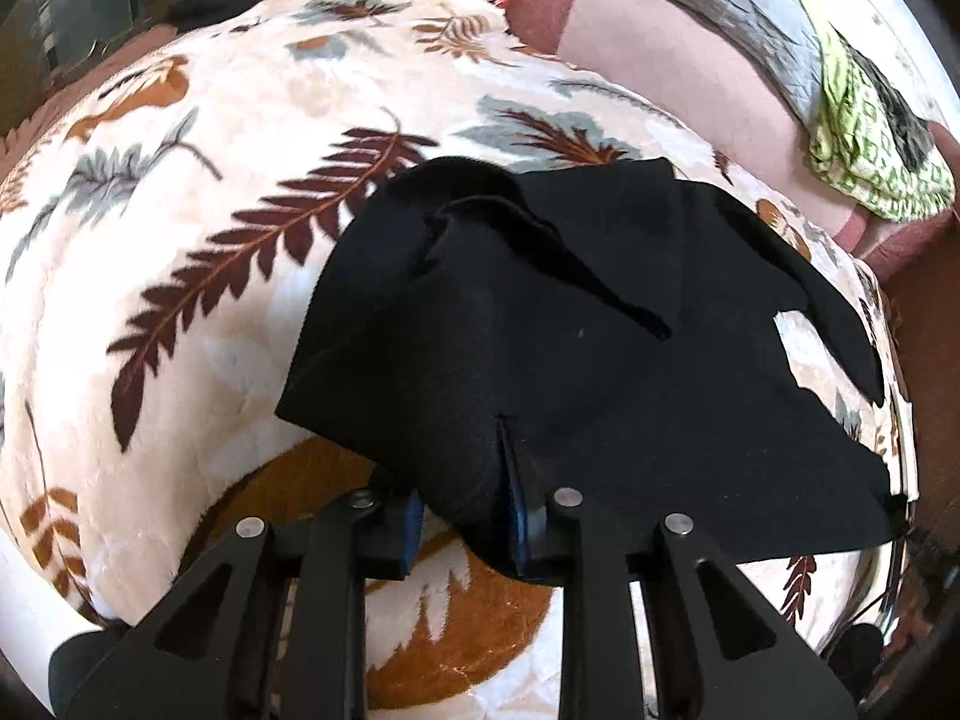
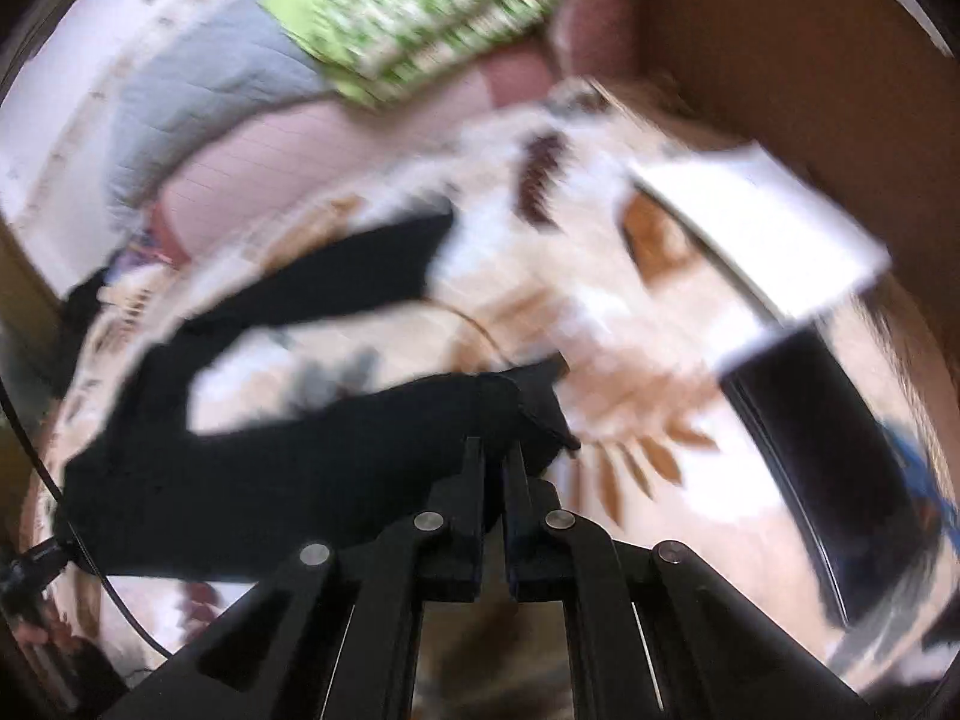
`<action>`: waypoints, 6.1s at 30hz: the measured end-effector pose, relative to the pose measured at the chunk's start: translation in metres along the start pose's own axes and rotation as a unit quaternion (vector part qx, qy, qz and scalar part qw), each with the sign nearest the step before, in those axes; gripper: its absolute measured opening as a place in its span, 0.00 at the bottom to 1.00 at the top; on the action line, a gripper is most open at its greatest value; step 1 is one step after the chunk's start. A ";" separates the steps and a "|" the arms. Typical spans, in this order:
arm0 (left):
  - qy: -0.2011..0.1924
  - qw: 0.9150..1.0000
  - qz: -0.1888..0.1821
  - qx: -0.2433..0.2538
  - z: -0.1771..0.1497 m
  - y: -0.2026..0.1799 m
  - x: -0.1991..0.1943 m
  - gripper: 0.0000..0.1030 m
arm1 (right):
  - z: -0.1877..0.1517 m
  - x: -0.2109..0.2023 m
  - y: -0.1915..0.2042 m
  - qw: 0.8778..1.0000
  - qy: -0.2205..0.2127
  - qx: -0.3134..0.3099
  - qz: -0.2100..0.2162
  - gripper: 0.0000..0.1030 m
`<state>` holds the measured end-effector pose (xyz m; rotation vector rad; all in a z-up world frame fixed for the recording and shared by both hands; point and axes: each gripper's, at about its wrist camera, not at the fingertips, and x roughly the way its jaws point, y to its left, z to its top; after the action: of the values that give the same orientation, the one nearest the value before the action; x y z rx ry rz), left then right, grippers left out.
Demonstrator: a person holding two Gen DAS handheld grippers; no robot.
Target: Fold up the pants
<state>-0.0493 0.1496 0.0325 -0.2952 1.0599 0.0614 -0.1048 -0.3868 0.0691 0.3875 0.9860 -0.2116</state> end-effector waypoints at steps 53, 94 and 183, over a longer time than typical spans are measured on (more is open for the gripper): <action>-0.034 0.967 -0.034 0.249 0.118 -0.102 -0.007 0.13 | 0.075 0.043 0.241 0.928 -0.087 -0.318 0.173 0.09; -0.010 0.993 0.036 0.115 0.080 0.100 -0.046 0.62 | -0.093 0.048 0.417 0.857 -0.003 -0.378 0.350 0.04; 0.010 0.999 -0.012 0.029 0.034 0.034 -0.043 0.80 | -0.072 0.003 0.223 0.933 -0.009 -0.264 0.244 0.55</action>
<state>-0.0485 0.1950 0.0782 -0.2568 1.0751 0.0075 -0.0812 -0.1539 0.0813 0.1243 0.8595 0.4947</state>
